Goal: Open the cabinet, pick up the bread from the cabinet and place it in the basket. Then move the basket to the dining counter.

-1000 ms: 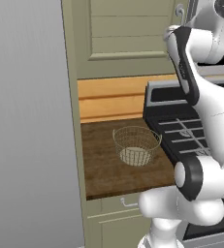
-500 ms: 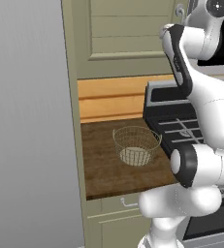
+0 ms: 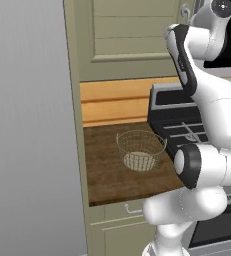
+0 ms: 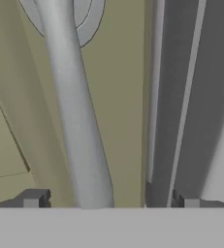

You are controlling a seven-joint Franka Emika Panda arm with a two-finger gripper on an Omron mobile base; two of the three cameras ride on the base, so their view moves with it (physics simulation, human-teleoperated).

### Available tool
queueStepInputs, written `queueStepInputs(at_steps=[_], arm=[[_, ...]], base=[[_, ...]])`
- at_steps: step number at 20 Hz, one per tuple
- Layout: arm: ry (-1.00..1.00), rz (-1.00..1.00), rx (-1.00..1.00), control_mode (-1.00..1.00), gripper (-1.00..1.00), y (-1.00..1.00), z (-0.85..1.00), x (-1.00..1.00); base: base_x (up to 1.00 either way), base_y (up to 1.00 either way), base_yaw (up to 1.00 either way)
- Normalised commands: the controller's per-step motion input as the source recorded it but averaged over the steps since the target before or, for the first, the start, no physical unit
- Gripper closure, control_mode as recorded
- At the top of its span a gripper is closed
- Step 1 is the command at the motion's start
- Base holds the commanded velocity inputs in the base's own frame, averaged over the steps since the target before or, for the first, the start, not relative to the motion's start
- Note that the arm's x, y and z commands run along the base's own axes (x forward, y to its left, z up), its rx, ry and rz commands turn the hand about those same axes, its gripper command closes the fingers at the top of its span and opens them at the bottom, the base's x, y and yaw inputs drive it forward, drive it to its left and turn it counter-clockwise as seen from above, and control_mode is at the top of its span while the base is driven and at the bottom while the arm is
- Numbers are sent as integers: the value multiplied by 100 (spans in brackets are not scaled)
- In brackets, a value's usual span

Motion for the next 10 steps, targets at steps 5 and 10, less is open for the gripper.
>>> queueStepInputs(at_steps=[5,10], arm=[[0,0,0,-100,100,0,0,8],[0,0,0,-100,100,0,0,5]], base=[[0,0,0],[0,0,0]])
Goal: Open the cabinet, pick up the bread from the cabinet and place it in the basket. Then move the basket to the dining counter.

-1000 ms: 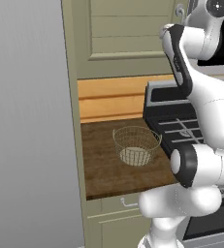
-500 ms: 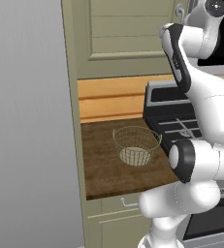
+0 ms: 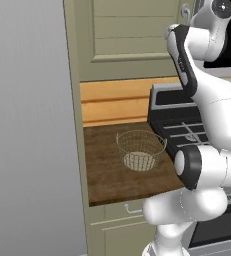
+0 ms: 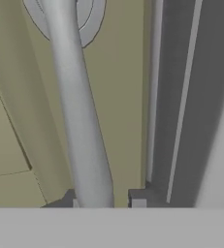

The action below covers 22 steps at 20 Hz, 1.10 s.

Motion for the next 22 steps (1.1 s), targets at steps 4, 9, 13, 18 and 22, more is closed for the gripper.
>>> queueStepInputs(at_steps=[4,9,13,18,22], arm=[[0,0,0,-100,100,0,-1,4],[-3,0,-1,-100,100,19,1,-11],[-11,0,-11,-100,100,30,4,-81],[-7,-5,-16,-100,100,43,15,-93],[-2,-10,-3,-100,100,44,23,-100]], base=[[0,0,0],[0,0,0],[0,0,0],[0,0,0],[0,0,0]])
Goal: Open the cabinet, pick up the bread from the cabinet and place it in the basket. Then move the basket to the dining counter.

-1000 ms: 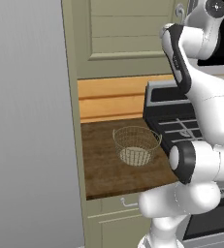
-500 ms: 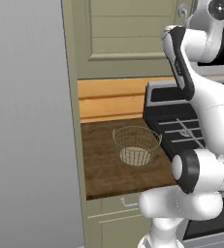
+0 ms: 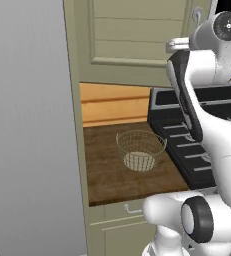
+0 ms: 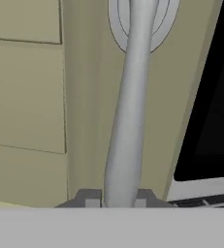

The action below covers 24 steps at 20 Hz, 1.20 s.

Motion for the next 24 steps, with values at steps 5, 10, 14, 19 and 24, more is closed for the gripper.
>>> queueStepInputs(at_steps=[5,10,14,19,24], arm=[[0,-23,0,-100,100,48,23,-100],[5,-18,1,-100,100,48,8,-100],[11,-18,0,-100,100,58,0,-100],[23,-12,1,-100,100,41,-6,-54],[6,-8,1,-100,-100,32,-24,-26]], base=[[0,0,0],[0,0,0],[0,0,0],[0,0,0],[0,0,0]])
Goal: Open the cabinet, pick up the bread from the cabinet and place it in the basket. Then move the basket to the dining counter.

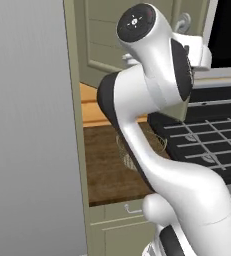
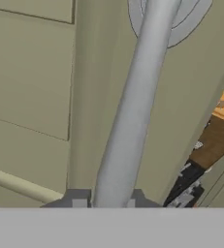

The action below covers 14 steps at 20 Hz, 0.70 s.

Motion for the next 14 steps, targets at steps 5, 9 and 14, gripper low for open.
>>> queueStepInputs(at_steps=[5,9,14], arm=[[0,0,0,-100,-100,12,-4,-8],[-1,0,2,-100,-100,0,0,-17],[-12,6,16,-100,-100,-29,0,-77]], base=[[0,0,0],[0,0,0],[0,0,0]])
